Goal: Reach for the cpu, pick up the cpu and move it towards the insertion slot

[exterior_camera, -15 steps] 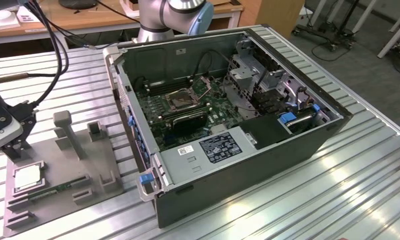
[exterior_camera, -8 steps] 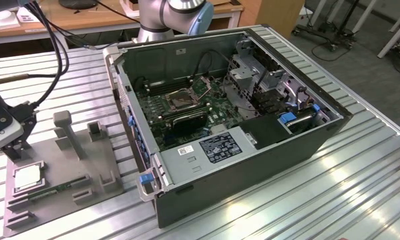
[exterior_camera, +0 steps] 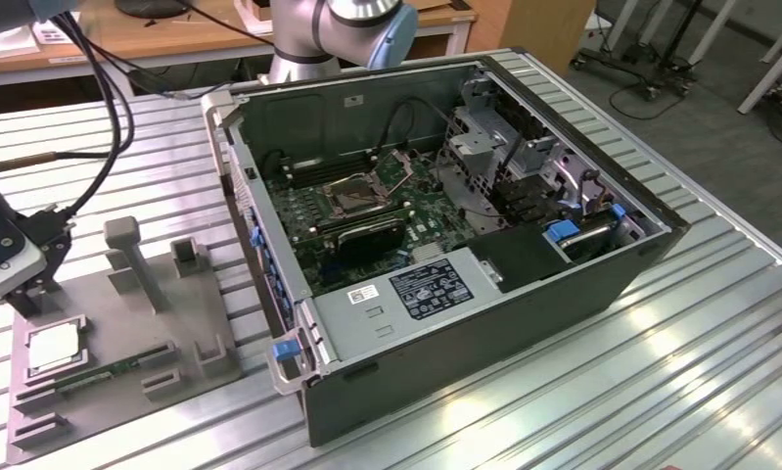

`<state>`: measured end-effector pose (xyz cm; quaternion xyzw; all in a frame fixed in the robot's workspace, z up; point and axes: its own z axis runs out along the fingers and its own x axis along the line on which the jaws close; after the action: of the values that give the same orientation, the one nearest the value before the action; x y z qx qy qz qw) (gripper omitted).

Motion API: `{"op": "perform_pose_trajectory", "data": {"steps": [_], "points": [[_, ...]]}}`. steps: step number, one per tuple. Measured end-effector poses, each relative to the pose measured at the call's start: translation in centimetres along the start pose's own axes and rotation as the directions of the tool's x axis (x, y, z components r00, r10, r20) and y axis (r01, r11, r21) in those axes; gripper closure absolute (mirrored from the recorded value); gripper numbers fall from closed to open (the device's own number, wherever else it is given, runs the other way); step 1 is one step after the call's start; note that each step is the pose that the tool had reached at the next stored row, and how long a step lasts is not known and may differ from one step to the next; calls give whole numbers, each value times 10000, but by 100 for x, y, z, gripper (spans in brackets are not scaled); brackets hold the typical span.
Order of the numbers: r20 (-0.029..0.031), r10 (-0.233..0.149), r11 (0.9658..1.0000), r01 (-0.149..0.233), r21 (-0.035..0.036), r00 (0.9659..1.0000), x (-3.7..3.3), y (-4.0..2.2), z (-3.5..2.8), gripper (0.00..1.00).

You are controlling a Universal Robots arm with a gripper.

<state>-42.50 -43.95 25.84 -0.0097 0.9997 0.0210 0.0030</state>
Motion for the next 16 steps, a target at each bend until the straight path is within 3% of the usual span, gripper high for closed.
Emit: {"op": "perform_pose_trajectory", "data": {"steps": [10, 16], "points": [[13, -5, 10000, 5, -2, 10000, 43, -4, 114, 89], [12, -6, 10000, 6, -2, 10000, 44, -4, 124, 89]]}}
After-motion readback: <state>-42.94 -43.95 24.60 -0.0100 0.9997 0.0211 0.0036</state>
